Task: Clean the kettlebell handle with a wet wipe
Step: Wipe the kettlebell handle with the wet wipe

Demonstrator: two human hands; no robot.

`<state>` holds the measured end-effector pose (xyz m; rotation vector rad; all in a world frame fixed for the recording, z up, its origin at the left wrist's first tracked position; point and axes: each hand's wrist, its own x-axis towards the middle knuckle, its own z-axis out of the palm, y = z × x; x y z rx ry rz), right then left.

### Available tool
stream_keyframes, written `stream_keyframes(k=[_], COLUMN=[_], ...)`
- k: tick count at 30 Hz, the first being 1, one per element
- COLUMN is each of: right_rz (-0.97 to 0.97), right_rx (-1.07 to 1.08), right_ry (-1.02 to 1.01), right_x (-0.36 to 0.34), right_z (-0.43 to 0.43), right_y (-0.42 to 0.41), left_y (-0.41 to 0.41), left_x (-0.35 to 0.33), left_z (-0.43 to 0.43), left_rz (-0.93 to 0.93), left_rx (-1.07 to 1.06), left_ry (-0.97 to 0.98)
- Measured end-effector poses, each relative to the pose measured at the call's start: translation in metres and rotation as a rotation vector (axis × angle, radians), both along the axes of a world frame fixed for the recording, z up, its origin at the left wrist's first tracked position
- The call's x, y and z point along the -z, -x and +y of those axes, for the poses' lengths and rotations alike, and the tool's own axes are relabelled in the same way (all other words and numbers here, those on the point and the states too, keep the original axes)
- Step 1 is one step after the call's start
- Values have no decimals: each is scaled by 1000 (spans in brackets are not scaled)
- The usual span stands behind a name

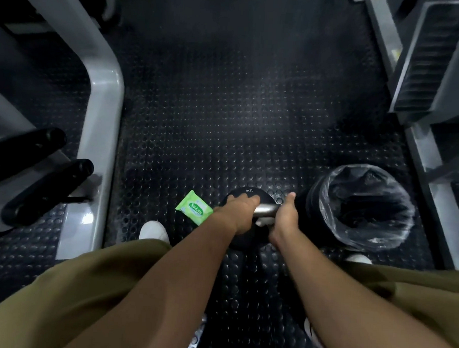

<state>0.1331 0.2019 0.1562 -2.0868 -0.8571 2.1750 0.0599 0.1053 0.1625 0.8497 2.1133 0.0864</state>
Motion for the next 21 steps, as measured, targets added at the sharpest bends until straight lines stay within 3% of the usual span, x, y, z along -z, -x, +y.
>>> stream_keyframes(k=[6, 11, 17, 21], right_rz=[43, -63, 74, -17], right_rx=[63, 56, 110, 90], right_ry=[79, -82, -23, -111], right_x=[-8, -18, 7, -6], right_z=[1, -28, -20, -32], right_y=[4, 15, 2, 3], left_y=[-1, 1, 1, 1], left_x=[-5, 4, 6, 3], left_z=[0, 1, -2, 0], left_rz=[8, -6, 20, 4], left_rx=[-5, 13, -3, 7], left_ry=[6, 8, -19, 10])
